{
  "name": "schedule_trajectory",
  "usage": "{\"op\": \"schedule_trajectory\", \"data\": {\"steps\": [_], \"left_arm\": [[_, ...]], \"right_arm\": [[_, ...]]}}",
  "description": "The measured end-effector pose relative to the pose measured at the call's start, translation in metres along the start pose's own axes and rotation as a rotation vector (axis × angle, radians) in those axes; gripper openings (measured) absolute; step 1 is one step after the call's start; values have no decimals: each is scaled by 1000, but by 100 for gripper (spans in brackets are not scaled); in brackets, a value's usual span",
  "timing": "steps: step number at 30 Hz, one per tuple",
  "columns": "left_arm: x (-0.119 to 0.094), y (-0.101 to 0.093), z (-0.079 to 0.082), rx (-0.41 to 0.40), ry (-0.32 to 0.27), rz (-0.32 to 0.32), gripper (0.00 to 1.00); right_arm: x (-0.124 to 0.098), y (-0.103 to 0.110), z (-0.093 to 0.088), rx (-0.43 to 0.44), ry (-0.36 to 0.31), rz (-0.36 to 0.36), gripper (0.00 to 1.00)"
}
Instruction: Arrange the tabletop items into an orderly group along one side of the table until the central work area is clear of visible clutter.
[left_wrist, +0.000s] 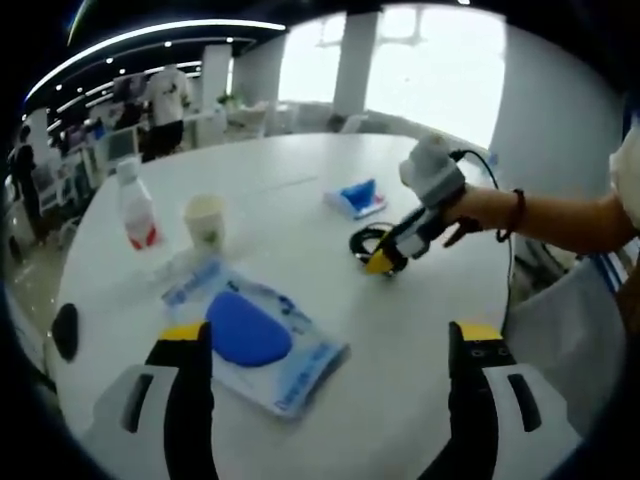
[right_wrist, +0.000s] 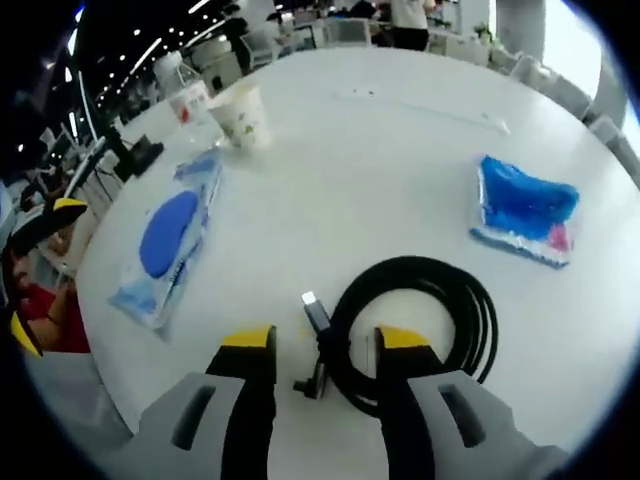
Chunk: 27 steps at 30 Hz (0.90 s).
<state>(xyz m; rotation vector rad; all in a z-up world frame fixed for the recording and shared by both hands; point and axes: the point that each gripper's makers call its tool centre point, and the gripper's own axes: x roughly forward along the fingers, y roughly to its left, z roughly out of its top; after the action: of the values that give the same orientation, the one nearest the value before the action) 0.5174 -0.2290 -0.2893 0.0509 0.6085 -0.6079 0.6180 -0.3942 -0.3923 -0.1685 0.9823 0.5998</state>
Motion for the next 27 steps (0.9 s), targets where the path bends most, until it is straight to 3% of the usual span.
{"op": "schedule_trajectory", "data": {"steps": [11,15,27], "left_arm": [[-1,-2,4,6,-14,-2,96],[-3,-1,6,7,-18,-2,97],[-24,20,16,35,-32,14,98]], "right_arm": [[-21,7,23,94,-124,2,65],[-26,13,23,142,-140,8,78],[-45,46,19,216,-162,41,88]]}}
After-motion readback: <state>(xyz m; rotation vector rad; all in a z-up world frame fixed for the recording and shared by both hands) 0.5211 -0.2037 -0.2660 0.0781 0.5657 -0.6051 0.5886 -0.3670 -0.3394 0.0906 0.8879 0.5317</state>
